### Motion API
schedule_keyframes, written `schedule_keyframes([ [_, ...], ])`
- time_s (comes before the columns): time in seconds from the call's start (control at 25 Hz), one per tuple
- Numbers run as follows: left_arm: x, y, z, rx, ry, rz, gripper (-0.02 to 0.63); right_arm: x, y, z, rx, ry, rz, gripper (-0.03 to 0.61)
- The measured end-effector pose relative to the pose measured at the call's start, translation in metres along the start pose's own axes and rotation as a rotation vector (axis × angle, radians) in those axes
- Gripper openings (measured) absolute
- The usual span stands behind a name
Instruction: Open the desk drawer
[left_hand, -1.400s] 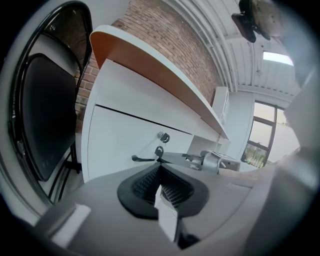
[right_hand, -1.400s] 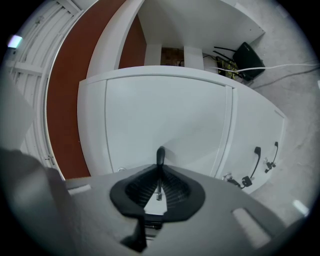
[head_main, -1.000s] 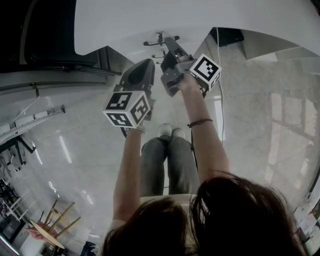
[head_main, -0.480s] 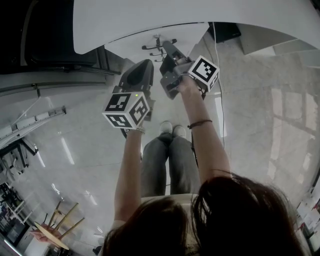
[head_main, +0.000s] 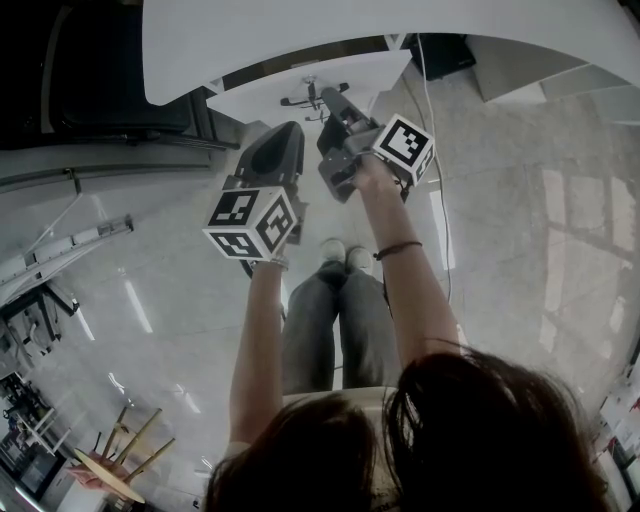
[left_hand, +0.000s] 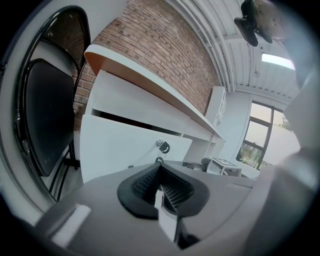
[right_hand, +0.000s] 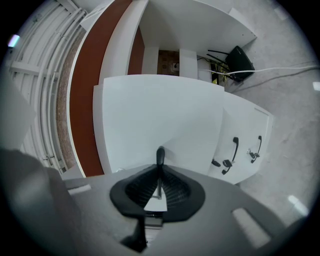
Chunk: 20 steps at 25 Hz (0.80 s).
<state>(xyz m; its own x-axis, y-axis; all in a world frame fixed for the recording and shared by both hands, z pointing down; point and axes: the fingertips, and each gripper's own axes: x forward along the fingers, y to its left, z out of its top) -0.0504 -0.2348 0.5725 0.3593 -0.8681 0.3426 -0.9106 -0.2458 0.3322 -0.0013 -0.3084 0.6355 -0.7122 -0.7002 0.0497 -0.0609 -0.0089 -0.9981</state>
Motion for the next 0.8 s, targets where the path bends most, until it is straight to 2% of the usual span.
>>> schedule_keyframes([
  [0.8,-0.010,-0.011,-0.002,-0.007,0.035,-0.021,0.000,-0.019,-0.001,-0.008,0.013,-0.005,-0.044,0.026],
])
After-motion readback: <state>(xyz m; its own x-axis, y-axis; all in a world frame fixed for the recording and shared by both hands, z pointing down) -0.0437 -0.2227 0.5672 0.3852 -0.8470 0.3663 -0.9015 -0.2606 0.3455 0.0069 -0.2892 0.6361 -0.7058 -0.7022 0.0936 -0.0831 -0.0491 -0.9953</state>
